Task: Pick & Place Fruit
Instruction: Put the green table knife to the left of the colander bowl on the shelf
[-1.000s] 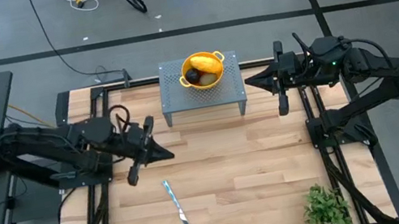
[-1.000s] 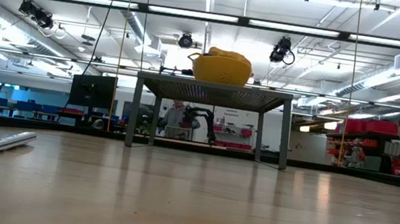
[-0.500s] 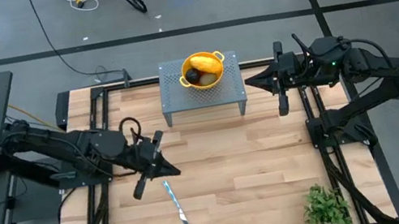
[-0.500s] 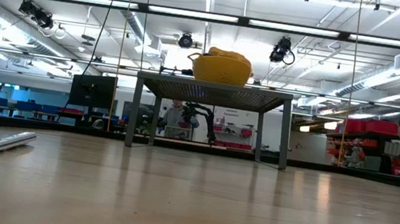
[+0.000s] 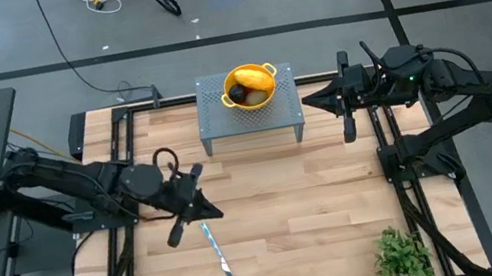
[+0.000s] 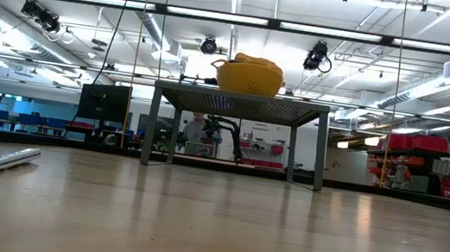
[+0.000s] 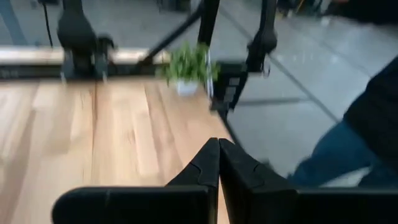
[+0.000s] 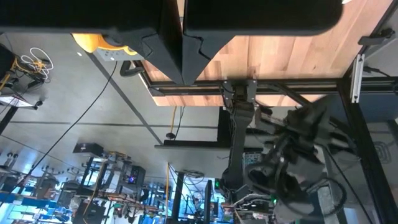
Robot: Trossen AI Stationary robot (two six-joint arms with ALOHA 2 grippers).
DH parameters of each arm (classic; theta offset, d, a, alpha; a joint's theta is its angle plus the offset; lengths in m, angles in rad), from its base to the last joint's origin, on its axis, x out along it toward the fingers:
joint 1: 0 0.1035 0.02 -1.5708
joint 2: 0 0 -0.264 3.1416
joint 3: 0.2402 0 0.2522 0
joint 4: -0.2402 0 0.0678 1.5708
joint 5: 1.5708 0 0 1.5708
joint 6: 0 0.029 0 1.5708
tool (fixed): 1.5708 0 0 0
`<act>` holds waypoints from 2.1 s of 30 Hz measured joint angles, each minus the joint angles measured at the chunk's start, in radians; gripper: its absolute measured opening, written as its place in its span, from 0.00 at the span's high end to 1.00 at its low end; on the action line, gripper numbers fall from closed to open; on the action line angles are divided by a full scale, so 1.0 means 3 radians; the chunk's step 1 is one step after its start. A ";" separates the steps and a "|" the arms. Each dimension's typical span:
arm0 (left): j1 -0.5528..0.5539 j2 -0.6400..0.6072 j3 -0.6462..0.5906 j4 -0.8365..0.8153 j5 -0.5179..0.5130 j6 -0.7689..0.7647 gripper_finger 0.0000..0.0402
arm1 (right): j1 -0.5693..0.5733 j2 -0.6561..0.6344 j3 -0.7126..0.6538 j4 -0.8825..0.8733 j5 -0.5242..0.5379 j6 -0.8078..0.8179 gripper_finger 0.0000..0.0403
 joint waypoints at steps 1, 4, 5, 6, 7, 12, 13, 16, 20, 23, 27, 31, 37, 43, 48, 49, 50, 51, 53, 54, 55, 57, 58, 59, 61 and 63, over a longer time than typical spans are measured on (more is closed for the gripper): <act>-0.0008 0.0012 -0.0001 -0.0081 0.0020 0.0000 0.97 | 0.0000 0.0000 0.0000 0.0000 0.0000 0.0000 1.00; -0.0023 0.0079 0.0002 -0.0244 0.0076 0.0013 0.99 | -0.0001 0.0000 0.0000 0.0000 0.0000 0.0000 1.00; -0.0037 0.0116 0.0000 -0.0299 0.0076 0.0011 0.99 | 0.0000 0.0000 0.0000 -0.0001 0.0000 0.0000 1.00; -0.0048 0.0161 0.0000 -0.0318 0.0076 0.0011 0.99 | -0.0001 0.0000 0.0000 0.0000 0.0000 0.0000 1.00; -0.0060 0.0196 0.0000 -0.0344 0.0076 0.0011 0.99 | -0.0001 0.0000 0.0000 0.0000 0.0001 0.0000 1.00; -0.0134 0.0420 0.0000 -0.0405 0.0080 0.0027 0.98 | -0.0005 0.0000 0.0000 0.0000 0.0001 -0.0001 1.00; -0.0149 0.0465 0.0000 -0.0411 0.0084 0.0038 0.99 | -0.0005 0.0000 0.0000 0.0000 0.0001 0.0000 1.00; -0.0181 0.0565 0.0000 -0.0437 0.0107 0.0042 0.99 | -0.0005 0.0001 0.0000 0.0000 0.0051 0.0000 1.00; -0.0184 0.0655 -0.0001 -0.0482 0.0238 0.0011 0.98 | -0.0004 0.0001 0.0000 0.0000 0.0153 0.0005 1.00; -0.0191 0.0657 -0.0001 -0.0502 0.0250 0.0009 0.99 | -0.0004 0.0001 0.0000 0.0000 0.0153 0.0008 1.00; -0.0193 0.0657 -0.0001 -0.0505 0.0241 0.0004 0.98 | -0.0004 0.0001 0.0000 0.0000 0.0151 0.0010 1.00; -0.0193 0.0657 -0.0001 -0.0531 0.0240 -0.0001 0.97 | -0.0004 0.0001 0.0000 0.0000 0.0151 0.0010 1.00; -0.0193 0.0657 -0.0001 -0.0523 0.0262 0.0031 0.96 | -0.0004 0.0001 -0.0001 0.0000 0.0150 0.0011 1.00; -0.0193 0.0655 -0.0001 -0.0585 0.0223 0.0260 0.92 | -0.0004 0.0001 -0.0001 0.0000 0.0150 0.0011 1.00; -0.0193 0.0653 -0.0001 -0.0704 0.0093 0.0400 0.78 | -0.0004 0.0001 -0.0001 0.0000 0.0149 0.0011 1.00; -0.0193 0.0653 -0.0001 -0.0731 0.0058 0.0439 0.74 | -0.0004 0.0001 -0.0001 0.0000 0.0149 0.0010 1.00; -0.0193 0.0653 -0.0001 -0.0744 0.0033 0.0457 0.71 | -0.0004 0.0001 0.0000 0.0000 0.0149 0.0011 1.00; -0.0193 0.0653 -0.0001 -0.0750 0.0020 0.0478 0.67 | -0.0004 0.0001 -0.0001 0.0000 0.0149 0.0010 1.00; -0.0193 0.0653 -0.0001 -0.0781 -0.0004 0.0480 0.60 | -0.0004 0.0001 -0.0001 0.0000 0.0149 0.0011 1.00; -0.0193 0.0653 -0.0001 -0.0797 -0.0022 0.0448 0.56 | -0.0004 0.0001 -0.0001 -0.0001 0.0149 0.0011 1.00; -0.0193 0.0653 -0.0001 -0.0813 -0.0026 0.0429 0.53 | -0.0004 0.0001 -0.0001 -0.0001 0.0149 0.0011 1.00; -0.0193 0.0653 -0.0001 -0.0853 -0.0026 0.0425 0.46 | -0.0004 0.0001 0.0000 0.0000 0.0149 0.0010 1.00; -0.0193 0.0653 -0.0001 -0.0885 -0.0027 0.0435 0.44 | -0.0004 0.0001 -0.0001 0.0000 0.0153 0.0011 1.00; -0.0193 0.0653 -0.0001 -0.0927 -0.0027 0.0439 0.41 | -0.0004 0.0001 -0.0001 -0.0001 0.0176 0.0011 1.00; -0.0193 0.0653 -0.0001 -0.0978 -0.0066 0.0439 0.37 | -0.0004 0.0001 0.0000 0.0000 0.0219 0.0010 1.00; -0.0193 0.0653 -0.0001 -0.1060 -0.0081 0.0446 0.34 | -0.0004 0.0001 -0.0001 0.0000 0.0269 0.0010 1.00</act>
